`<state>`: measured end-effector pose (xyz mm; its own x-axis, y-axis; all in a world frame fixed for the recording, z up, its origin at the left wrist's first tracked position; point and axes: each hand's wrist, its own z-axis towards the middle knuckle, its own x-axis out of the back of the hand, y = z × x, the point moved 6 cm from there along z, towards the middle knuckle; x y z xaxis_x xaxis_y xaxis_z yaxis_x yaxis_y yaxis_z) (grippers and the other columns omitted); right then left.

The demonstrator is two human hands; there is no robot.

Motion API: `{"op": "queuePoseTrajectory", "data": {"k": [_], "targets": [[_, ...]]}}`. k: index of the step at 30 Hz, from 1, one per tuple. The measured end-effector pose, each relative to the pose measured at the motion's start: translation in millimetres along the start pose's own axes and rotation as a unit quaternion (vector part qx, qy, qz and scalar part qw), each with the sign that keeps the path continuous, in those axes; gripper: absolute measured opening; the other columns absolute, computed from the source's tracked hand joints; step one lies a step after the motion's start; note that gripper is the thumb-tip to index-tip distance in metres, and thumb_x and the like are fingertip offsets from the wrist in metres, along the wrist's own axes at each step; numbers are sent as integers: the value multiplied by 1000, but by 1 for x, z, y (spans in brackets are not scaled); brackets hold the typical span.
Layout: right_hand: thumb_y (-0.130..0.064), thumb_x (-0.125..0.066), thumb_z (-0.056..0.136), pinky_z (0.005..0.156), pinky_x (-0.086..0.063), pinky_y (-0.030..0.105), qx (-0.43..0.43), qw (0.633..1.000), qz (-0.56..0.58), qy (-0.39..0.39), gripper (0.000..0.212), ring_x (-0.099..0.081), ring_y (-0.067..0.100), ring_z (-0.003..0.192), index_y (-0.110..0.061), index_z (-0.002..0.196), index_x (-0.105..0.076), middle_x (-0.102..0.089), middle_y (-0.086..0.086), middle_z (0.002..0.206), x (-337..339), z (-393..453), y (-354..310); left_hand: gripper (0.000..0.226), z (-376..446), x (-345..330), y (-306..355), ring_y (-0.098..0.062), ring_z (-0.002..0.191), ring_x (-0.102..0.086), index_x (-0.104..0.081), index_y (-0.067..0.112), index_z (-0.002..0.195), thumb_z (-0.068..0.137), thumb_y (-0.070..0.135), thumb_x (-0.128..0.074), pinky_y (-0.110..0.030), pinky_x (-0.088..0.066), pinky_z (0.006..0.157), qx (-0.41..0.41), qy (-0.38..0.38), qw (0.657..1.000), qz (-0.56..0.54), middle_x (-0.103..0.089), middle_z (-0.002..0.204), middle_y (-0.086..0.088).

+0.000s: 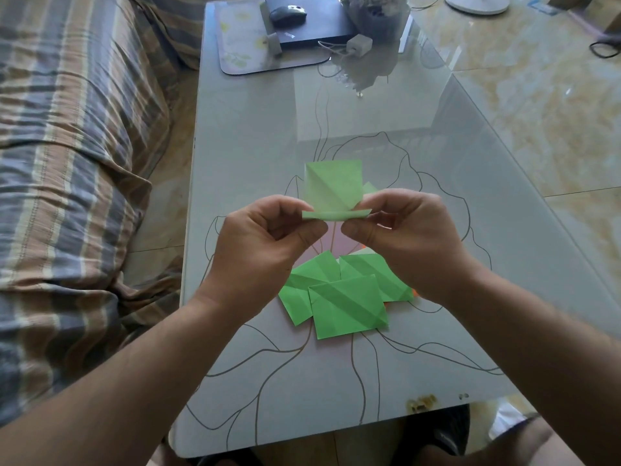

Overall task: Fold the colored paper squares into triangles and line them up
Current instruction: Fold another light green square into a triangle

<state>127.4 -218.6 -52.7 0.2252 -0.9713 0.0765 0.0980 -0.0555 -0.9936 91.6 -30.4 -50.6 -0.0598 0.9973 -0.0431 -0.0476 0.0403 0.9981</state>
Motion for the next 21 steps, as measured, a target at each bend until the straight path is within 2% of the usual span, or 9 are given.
{"op": "queuePoseTrajectory", "data": {"k": [2, 5, 9, 12, 14, 18, 21], "targets": [[-23, -89, 73, 83, -60, 49, -18, 999, 30, 11, 13, -73, 28, 80, -22, 83, -80, -79, 7, 87, -1, -1, 1, 18, -1, -2, -2, -22, 87, -77, -73, 13, 94, 77, 11, -80, -32, -61, 84, 13, 7, 1000, -11, -80, 92, -5], [-8, -84, 78, 81, -59, 49, -50, 996, 74, 30, 12, -69, 24, 73, -13, 79, -72, -75, 8, 77, -5, -3, 4, 22, -3, -5, -6, -26, 83, -77, -71, 9, 95, 76, 15, -80, -38, -63, 83, 41, 33, 998, -34, -79, 90, -10], [-1, -80, 84, 80, -58, 46, -99, 985, 129, 56, 24, -67, 22, 68, -17, 76, -64, -71, 9, 75, -10, -7, 12, 31, -5, -7, -12, -27, 80, -76, -65, 9, 100, 74, 15, -80, -37, -62, 81, 93, 64, 990, -89, -78, 88, -14], [-4, -80, 84, 78, -59, 40, -121, 979, 150, 66, 24, -68, 23, 69, -15, 87, -59, -70, 16, 81, -9, -8, 14, 44, -6, -9, -16, -27, 79, -76, -59, 13, 109, 71, 14, -82, -35, -62, 81, 132, 81, 980, -129, -77, 85, -11], [-5, -81, 83, 77, -59, 39, -129, 976, 162, 72, 27, -68, 23, 70, -15, 93, -58, -70, 13, 78, -10, -8, 14, 49, -6, -9, -18, -27, 79, -75, -57, 12, 115, 72, 12, -82, -35, -62, 80, 149, 87, 974, -149, -76, 85, -11], [-4, -82, 82, 71, -59, 37, -146, 970, 171, 89, 32, -64, 24, 65, -15, 98, -57, -66, 9, 71, -10, -7, 16, 42, -5, -8, -24, -26, 79, -75, -58, 11, 118, 81, 8, -79, -37, -61, 79, 177, 91, 964, -175, -74, 93, -18], [-1, -80, 83, 71, -57, 37, -171, 964, 184, 92, 32, -63, 24, 65, -15, 101, -57, -66, 7, 71, -10, -7, 21, 36, -5, -8, -28, -24, 76, -74, -60, 11, 117, 86, 6, -77, -36, -62, 77, 188, 92, 963, -168, -74, 90, -17]]}}
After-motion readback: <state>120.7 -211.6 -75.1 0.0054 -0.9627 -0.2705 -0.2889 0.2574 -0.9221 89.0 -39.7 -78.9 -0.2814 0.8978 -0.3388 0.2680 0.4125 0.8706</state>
